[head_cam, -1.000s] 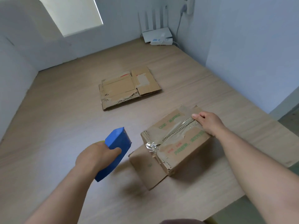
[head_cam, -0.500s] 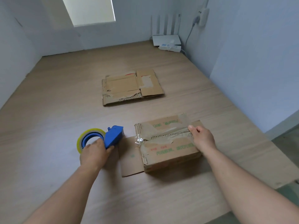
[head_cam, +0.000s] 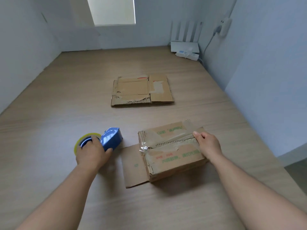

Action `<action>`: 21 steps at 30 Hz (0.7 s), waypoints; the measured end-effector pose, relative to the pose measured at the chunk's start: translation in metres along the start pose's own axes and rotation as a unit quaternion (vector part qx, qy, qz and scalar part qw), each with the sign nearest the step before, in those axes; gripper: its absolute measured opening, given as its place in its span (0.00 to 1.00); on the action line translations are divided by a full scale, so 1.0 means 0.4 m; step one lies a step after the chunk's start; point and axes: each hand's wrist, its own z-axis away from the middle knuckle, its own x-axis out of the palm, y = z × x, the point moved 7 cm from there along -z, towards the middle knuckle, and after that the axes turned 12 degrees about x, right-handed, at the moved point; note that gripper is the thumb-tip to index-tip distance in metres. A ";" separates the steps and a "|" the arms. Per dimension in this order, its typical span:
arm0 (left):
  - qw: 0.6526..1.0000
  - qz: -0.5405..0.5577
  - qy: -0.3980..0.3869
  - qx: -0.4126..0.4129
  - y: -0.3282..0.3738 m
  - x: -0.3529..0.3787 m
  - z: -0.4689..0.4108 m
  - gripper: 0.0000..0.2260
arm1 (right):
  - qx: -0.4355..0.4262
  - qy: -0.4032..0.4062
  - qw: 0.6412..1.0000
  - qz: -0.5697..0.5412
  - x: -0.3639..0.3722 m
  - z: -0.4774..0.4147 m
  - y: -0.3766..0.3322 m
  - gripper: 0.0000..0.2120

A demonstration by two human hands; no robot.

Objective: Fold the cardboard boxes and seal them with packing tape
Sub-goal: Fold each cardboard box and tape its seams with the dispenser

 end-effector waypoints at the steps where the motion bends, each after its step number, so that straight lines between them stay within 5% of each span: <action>1: 0.999 0.025 0.040 0.001 0.024 -0.017 0.014 0.26 | -0.006 -0.001 1.000 0.003 0.002 -0.002 -0.006 0.24; 3: 0.983 0.140 0.108 0.044 0.120 -0.046 0.055 0.26 | -0.013 0.000 1.000 0.008 0.005 -0.004 -0.012 0.24; 6: 0.947 0.278 0.101 0.125 0.324 -0.034 0.132 0.28 | -0.019 0.002 1.000 0.012 0.009 -0.002 -0.014 0.23; 9: 0.924 0.377 0.044 0.040 0.419 0.037 0.165 0.29 | -0.035 -0.003 0.999 -0.001 0.010 0.002 -0.015 0.22; 14: 0.927 0.372 0.026 -0.045 0.419 0.069 0.150 0.31 | -0.052 -0.028 0.998 0.034 0.005 0.002 -0.022 0.25; 21: 0.951 0.248 -0.007 -0.185 0.405 0.047 0.105 0.53 | -0.021 -0.032 0.977 0.211 0.053 0.025 -0.096 0.60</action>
